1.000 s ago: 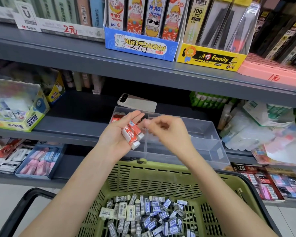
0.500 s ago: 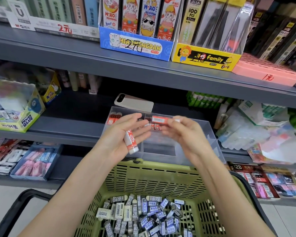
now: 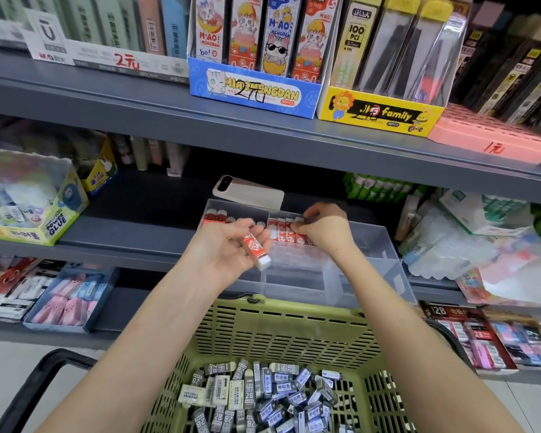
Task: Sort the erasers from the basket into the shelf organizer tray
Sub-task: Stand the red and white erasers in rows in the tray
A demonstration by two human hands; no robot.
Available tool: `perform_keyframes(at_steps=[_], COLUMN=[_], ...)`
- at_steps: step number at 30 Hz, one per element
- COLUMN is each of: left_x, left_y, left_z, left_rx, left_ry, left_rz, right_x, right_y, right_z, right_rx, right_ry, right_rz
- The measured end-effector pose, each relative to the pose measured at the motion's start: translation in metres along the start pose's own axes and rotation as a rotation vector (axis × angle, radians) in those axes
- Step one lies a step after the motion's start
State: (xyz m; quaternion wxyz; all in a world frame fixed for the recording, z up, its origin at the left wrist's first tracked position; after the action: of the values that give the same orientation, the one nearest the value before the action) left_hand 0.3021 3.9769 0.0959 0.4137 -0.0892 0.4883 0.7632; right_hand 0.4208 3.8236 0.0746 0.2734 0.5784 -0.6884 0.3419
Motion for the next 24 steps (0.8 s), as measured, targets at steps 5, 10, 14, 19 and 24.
perform_keyframes(at_steps=[5,10,14,19,24], left_x=[-0.002,-0.006,-0.016,-0.017,-0.009], left_y=[-0.003,-0.007,-0.006,-0.005,-0.023], left_z=[-0.004,-0.008,-0.018,-0.039,-0.035], left_rx=[-0.049,-0.168,-0.233,-0.669,-1.517], left_ry=[-0.018,-0.035,-0.022,-0.5,-1.426], left_rz=[-0.081,-0.129,-0.12,-0.151,-0.143], right_x=[0.002,0.035,0.046,0.053,0.057], right_y=[0.015,0.06,0.1,0.091,0.049], right_z=[0.0,-0.017,-0.023,-0.001,0.021], right_rx=[0.091,0.242,0.271,-0.023,-0.161], right_ry=[0.049,-0.303,-0.481,-0.849,-0.84], right_rz=[0.096,0.014,-0.069,0.042,0.072])
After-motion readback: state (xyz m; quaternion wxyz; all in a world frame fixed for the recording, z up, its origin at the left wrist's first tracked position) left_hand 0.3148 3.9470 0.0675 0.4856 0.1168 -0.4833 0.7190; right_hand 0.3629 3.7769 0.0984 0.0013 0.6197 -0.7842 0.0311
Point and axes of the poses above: each hand's wrist, its own y-axis away from the middle knuckle, its own x-axis out of the back of the hand, z = x × y, the point moved 1 cm from there along -y, towards the middle knuckle, and after that the axes turned 14 degrees about z, right-handed, at the moved point
